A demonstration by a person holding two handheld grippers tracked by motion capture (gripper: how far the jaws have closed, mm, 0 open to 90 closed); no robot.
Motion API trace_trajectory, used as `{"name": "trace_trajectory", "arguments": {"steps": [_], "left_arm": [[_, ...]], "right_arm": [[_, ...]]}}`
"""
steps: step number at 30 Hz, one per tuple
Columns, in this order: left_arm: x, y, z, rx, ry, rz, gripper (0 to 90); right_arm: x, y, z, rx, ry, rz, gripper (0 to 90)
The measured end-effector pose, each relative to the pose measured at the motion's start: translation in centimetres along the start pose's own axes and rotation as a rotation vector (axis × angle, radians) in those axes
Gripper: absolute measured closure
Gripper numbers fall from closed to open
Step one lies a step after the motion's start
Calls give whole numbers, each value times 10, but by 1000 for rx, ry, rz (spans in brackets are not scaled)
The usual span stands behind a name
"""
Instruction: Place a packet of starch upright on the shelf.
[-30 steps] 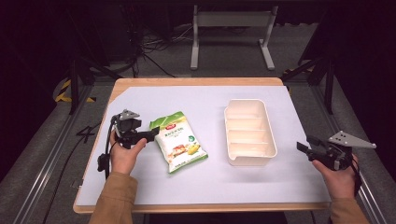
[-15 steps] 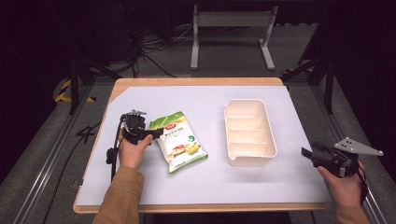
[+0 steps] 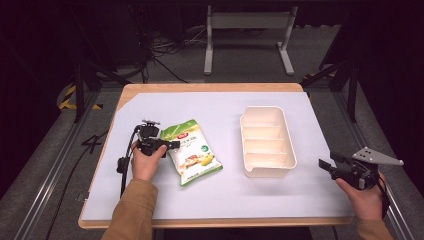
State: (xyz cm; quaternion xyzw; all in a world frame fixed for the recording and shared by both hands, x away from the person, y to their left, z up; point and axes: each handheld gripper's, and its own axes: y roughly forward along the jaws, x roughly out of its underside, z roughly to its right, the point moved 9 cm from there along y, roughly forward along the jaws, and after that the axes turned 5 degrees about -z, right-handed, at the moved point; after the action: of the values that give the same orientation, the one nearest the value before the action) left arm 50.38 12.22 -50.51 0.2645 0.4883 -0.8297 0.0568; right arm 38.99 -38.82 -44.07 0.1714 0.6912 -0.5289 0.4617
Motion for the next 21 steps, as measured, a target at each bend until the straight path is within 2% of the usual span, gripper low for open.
{"name": "trace_trajectory", "arguments": {"steps": [3, 4, 5, 7, 11, 17, 21], "left_arm": [[1, 0, 1, 1, -7, 0, 249], [1, -1, 3, 32, -7, -3, 289], [2, 0, 6, 65, -15, -8, 379], [3, 0, 7, 85, -13, -11, 456], [2, -1, 9, 71, -2, -8, 513], [2, -4, 11, 22, 8, 11, 714], [0, -7, 12, 26, 4, 30, 792]], "right_arm": [[0, 0, 0, 0, -3, -1, 424], [0, 0, 0, 0, -2, -2, 424], [0, 1, 0, 0, -3, -2, 424], [0, 1, -1, 0, -1, -4, 423], [-1, 1, -2, -1, -6, -2, 422], [-1, 2, -3, -5, -7, -6, 422], [-1, 2, -3, -7, -9, -5, 422]]}}
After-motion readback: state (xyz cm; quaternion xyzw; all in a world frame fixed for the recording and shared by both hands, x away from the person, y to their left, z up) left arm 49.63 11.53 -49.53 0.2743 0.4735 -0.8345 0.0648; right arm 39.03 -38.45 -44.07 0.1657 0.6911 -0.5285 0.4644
